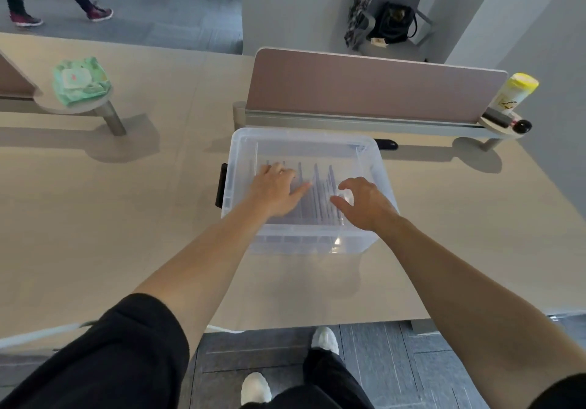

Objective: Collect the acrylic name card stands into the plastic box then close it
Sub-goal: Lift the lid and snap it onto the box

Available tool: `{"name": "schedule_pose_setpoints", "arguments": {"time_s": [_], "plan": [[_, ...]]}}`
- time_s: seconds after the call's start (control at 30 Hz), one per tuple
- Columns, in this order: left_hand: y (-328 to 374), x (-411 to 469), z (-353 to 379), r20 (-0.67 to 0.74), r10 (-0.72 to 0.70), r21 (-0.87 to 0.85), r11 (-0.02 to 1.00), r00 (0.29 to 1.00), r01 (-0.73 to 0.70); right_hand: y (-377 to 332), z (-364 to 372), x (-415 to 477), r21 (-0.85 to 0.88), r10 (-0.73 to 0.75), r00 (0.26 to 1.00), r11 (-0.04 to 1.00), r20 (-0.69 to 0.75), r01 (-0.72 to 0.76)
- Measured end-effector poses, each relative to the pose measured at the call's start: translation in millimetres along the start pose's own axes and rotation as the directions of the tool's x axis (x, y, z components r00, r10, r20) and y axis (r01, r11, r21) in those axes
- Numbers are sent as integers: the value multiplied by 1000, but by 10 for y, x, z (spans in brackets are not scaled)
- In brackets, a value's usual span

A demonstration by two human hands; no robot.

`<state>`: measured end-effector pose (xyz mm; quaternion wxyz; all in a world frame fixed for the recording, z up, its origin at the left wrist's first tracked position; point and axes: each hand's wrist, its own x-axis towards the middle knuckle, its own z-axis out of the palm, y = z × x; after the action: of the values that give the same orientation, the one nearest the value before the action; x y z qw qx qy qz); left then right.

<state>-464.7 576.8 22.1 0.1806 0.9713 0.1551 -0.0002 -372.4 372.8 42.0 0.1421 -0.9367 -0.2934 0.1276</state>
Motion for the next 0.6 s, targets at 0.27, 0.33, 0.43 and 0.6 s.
{"name": "schedule_pose_setpoints", "arguments": {"time_s": [0.27, 0.33, 0.43, 0.6], "plan": [[-24, 660, 127, 43, -73, 143, 988, 996, 66, 4, 46, 898, -299, -165, 972, 931, 168, 209], [-14, 772, 256, 73, -110, 216, 972, 991, 92, 102, 168, 1035, -353, -182, 958, 901, 220, 253], [-26, 863, 454, 15, -115, 269, 957, 993, 107, 265, 370, 1185, -377, -216, 956, 884, 198, 278], [-80, 1131, 582, -26, -147, 297, 943, 989, 148, 417, 454, 1588, -377, -286, 942, 865, 175, 333]]}}
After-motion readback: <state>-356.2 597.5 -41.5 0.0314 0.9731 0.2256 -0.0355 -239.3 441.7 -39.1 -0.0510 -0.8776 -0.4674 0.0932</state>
